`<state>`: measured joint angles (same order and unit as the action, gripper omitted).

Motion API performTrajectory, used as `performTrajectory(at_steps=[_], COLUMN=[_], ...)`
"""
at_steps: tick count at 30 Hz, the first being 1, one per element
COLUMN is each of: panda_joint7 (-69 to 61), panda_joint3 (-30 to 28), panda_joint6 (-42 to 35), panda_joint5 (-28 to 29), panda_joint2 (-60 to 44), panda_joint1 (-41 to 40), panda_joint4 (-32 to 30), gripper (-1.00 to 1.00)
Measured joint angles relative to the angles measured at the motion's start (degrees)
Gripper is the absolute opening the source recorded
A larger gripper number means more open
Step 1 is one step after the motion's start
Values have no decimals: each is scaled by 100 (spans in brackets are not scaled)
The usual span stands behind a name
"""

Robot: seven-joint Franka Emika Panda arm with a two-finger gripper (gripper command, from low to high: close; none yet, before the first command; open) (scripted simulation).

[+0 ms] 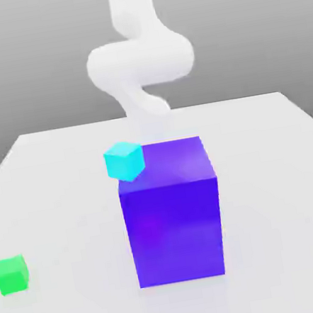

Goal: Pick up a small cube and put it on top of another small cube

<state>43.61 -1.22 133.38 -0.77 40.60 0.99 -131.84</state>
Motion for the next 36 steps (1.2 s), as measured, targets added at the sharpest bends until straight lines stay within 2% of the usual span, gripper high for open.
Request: performTrajectory(at_steps=[15, 22, 28, 33, 34, 36], panda_joint7=[-1412, -1982, -2284, -2465, -2485, -2485], panda_joint3=[-584, -618, -637, -474, -443, -442], panda_joint6=[962, 1413, 1819, 2517, 2614, 2614], panda_joint5=[-555, -696, -554, -681, -707, -706], panda_joint2=[-3154, -4598, -5808, -6842, -6970, -6970], panda_joint1=[424, 384, 310, 162, 136, 136], panda_joint4=[-36, -55, -78, 89, 116, 116], gripper=[0, 0, 0, 0, -100, -100])
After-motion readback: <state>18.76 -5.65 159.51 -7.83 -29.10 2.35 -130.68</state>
